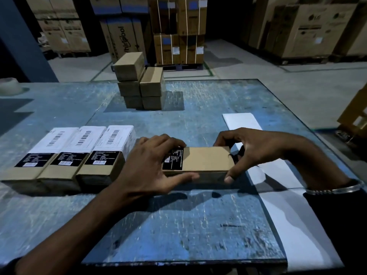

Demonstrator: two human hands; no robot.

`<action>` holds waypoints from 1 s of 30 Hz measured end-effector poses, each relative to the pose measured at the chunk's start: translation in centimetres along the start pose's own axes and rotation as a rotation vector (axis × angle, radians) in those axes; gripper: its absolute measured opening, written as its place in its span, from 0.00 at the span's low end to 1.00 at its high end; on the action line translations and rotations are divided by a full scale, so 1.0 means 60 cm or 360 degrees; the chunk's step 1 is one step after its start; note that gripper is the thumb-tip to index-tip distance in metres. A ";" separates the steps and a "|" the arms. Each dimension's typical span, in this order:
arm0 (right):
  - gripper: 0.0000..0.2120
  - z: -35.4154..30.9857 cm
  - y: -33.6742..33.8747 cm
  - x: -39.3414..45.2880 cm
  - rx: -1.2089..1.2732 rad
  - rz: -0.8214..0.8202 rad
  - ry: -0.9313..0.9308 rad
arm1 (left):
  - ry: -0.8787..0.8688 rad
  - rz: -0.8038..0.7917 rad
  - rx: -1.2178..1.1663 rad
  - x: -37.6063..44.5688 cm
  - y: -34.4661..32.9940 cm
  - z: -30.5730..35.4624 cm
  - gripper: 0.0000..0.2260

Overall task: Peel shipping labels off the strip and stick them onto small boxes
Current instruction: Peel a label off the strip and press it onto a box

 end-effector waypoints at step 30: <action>0.23 0.039 0.050 -0.173 -0.0312 0.0135 -0.0127 | -0.0480 -0.0399 0.0057 -0.090 -0.142 0.264 0.24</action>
Point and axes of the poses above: each hand's wrist, its own x-axis towards the middle knuckle, its own y-axis out of the back of the hand, z = x × y, the point moved 6 cm from there along x, towards the middle knuckle, and after that the axes turned 14 degrees about y, right-handed, at the moved point
